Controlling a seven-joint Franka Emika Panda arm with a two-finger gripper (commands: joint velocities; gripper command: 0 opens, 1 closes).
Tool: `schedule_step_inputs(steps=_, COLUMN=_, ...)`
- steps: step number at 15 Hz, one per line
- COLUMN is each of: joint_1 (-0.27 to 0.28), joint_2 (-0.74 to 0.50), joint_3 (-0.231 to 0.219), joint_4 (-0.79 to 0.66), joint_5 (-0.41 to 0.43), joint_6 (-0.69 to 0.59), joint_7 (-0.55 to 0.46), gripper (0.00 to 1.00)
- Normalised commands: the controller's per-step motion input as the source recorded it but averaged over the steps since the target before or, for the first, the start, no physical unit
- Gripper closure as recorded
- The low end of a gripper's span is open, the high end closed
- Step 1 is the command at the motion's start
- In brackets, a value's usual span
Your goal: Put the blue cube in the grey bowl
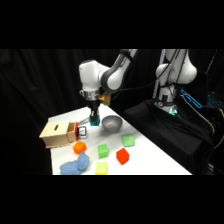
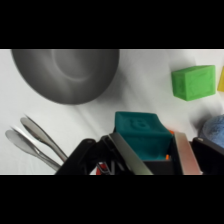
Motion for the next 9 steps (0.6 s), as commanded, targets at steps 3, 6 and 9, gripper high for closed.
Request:
schedule_step_inputs(steps=3, joint_1=-0.025, joint_2=-0.47, joint_3=-0.011, joint_4=-0.43, joint_5=-0.064, joint_6=-0.06, joint_7=-0.04, gripper=0.74)
schedule_step_inputs(steps=6, joint_1=-0.040, joint_2=-0.47, joint_3=-0.010, joint_4=-0.44, joint_5=-0.088, joint_6=-0.02, joint_7=-0.03, gripper=0.74)
schedule_step_inputs(steps=9, joint_1=-0.064, joint_2=-0.42, joint_3=-0.015, joint_4=-0.42, joint_5=-0.110, joint_6=0.01, joint_7=-0.02, gripper=0.74)
